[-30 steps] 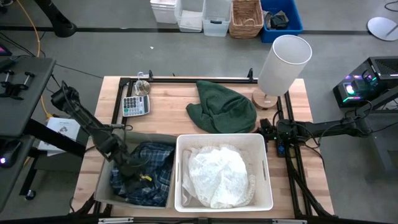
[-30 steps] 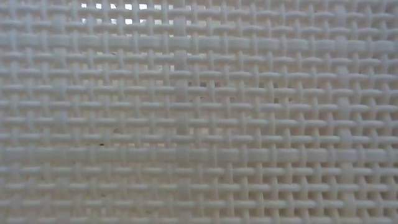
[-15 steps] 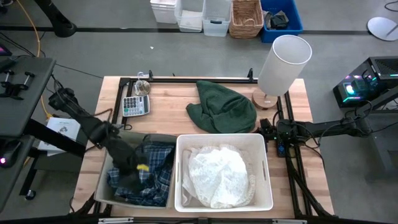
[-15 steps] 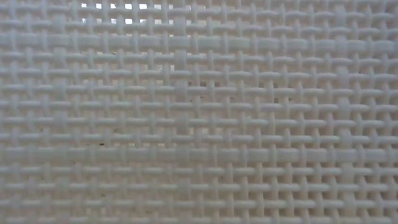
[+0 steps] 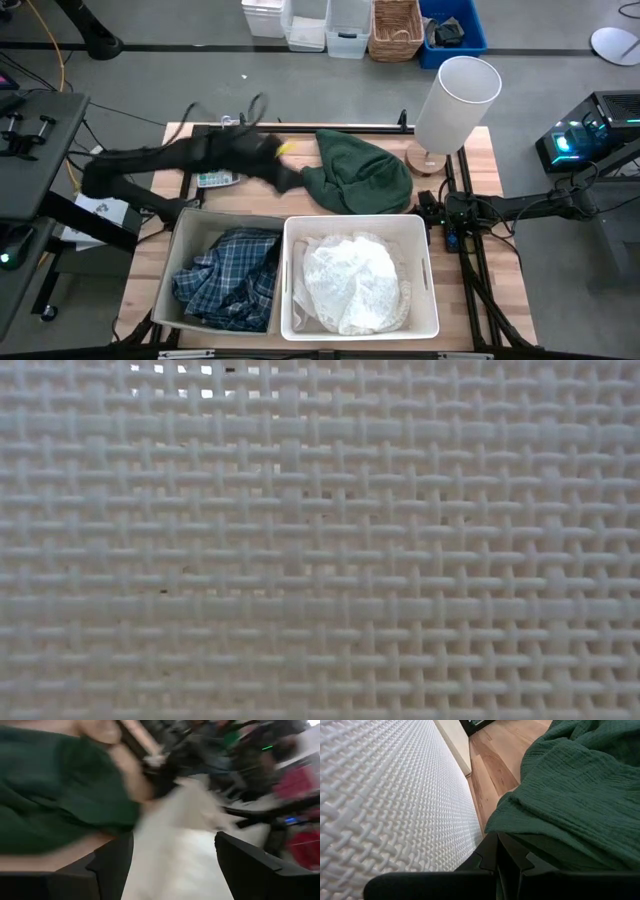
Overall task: Sort clothes
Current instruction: Put the green shirt into the white laundry organizer
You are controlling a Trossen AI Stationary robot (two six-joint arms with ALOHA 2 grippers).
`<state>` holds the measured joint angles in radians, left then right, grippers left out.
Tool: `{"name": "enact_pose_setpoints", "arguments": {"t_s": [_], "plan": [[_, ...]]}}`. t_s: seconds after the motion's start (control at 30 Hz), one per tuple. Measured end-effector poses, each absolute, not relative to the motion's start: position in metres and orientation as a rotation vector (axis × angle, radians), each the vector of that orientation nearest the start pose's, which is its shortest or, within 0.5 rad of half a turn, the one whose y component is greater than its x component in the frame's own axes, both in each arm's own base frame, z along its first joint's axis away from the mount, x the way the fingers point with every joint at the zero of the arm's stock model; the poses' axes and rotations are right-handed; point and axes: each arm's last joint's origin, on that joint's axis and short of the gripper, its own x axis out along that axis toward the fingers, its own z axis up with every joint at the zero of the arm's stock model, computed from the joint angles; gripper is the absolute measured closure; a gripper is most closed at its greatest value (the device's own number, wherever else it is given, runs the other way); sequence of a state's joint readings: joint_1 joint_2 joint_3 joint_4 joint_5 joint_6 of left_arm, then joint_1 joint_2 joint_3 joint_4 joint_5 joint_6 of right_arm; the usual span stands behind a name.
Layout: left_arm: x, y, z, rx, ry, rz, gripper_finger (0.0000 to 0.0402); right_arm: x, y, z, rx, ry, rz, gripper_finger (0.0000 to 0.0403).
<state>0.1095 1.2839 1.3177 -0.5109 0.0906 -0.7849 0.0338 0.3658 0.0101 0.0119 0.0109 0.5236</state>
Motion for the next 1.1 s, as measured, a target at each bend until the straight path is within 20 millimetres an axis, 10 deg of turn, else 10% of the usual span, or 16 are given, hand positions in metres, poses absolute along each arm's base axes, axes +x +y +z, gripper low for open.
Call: {"name": "enact_pose_setpoints", "arguments": {"t_s": [0.27,0.43,0.7,1.1], "plan": [[0.349,0.164,0.301,-0.74,0.634,0.357,0.0133,0.115,0.004,0.136,0.511,0.342,-0.068,0.0402],[0.387,0.207,0.263,-0.74,0.707,0.436,0.0133,0.115,0.004,0.136,0.51,0.341,-0.067,0.0402],[0.408,0.202,0.239,-0.572,0.884,0.651,0.0133,0.115,0.004,0.136,0.511,0.341,-0.068,0.0402],[0.43,0.139,0.214,-0.531,0.803,0.784,0.0133,0.115,0.004,0.136,0.511,0.341,-0.068,0.0402]]}}
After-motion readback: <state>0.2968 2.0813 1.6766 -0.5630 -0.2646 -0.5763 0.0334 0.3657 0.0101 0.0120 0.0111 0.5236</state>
